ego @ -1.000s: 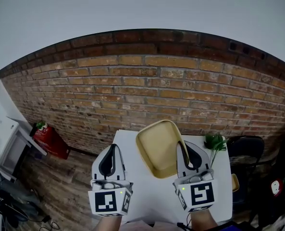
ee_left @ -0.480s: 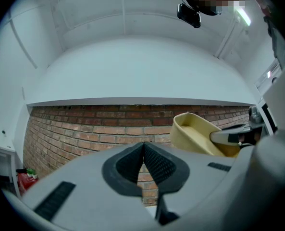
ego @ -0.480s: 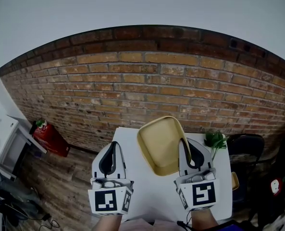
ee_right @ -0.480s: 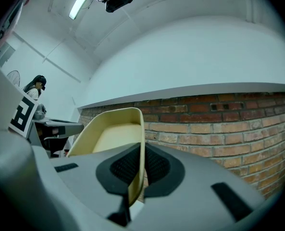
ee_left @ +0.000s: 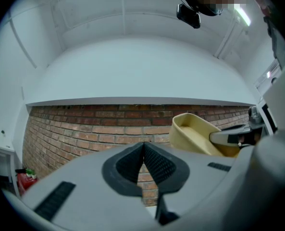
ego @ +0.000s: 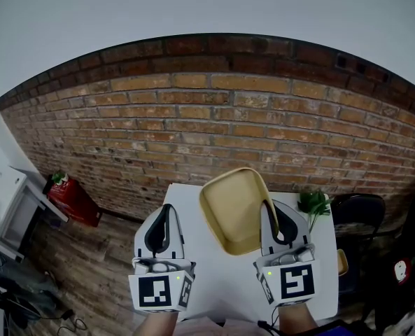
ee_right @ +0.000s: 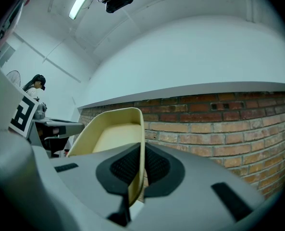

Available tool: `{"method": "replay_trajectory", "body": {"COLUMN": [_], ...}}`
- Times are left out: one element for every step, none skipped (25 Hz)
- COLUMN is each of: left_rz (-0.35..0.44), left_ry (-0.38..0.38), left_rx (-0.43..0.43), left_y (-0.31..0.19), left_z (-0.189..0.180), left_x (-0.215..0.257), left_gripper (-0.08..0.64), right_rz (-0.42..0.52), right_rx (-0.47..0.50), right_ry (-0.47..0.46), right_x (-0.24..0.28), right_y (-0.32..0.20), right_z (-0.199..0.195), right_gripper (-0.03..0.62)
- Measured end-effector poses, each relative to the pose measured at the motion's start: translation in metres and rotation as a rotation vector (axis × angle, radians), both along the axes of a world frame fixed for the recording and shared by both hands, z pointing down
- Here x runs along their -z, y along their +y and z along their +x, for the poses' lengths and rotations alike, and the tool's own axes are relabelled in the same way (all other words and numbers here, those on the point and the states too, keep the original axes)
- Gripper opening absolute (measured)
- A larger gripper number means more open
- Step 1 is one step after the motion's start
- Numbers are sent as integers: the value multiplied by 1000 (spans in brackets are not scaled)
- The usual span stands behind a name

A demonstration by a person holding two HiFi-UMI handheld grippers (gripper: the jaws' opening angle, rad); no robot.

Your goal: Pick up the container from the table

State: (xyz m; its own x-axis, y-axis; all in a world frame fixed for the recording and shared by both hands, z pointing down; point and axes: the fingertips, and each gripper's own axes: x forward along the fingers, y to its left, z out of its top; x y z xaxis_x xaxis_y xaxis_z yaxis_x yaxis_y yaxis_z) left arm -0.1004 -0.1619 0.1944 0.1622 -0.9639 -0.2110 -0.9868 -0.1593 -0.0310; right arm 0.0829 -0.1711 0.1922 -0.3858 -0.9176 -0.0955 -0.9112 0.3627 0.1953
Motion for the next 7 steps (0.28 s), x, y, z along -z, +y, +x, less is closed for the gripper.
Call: {"method": "replay_trajectory", "body": {"left_rz": [0,1,1,1,1,0,0], "left_ry": [-1,-1,-1,0,0,1,2], "left_rx": [-1,-1,0,1,2,4,5], "left_y": [0,0,0,0,-1,-1,-1], "left_z": [0,1,1,1,1,1,0], "left_x": [0,0,0,0,0,1,1], "left_gripper": [9,10,9,10,9,9,9], "right_rz": [0,-1,-2,-2,-2,-2,-1], "right_rx": [0,0,0,1,1,1,2], "right_ry": [0,-1,-1,-1,-1,-2,-2], "right_x": [0,-1,-1,0,0,0,0], "right_y": [0,0,0,-1,-1,-1,-1], "right_z": [0,0,1,1,1,1,1], "right_gripper": [3,3,3,3,3,3,3]}}
